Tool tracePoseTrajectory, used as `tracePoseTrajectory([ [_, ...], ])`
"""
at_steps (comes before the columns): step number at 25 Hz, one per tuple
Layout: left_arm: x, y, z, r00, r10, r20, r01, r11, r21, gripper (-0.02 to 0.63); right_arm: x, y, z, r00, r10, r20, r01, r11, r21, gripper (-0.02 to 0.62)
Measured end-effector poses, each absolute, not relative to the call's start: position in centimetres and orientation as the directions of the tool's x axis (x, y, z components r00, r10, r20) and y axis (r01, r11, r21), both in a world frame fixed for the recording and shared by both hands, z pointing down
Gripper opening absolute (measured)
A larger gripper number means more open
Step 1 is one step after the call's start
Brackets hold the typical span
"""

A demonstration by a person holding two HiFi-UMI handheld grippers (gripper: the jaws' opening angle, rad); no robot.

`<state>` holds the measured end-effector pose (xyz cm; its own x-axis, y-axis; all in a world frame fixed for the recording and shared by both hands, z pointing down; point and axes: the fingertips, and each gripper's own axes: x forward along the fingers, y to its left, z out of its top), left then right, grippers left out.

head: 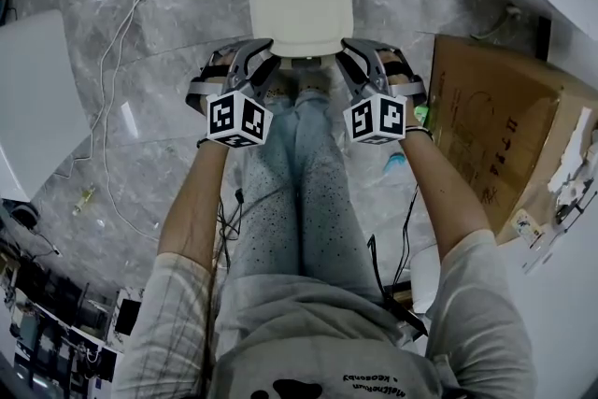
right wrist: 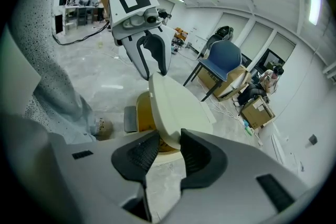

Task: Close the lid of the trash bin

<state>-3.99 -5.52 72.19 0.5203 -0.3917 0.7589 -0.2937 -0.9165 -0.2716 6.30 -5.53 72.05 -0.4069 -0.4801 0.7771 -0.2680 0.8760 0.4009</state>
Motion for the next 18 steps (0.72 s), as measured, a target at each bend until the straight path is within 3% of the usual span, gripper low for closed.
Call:
tracePoseTrajectory([
  [18, -3.9, -4.4, 75.1, 0.470, -0.375, 0.799, -0.243, -0.925, -0.291, 0.160, 6.4, -4.4, 75.1, -0.343, -0.485, 0.804, -0.186, 0.874, 0.448, 0.138],
])
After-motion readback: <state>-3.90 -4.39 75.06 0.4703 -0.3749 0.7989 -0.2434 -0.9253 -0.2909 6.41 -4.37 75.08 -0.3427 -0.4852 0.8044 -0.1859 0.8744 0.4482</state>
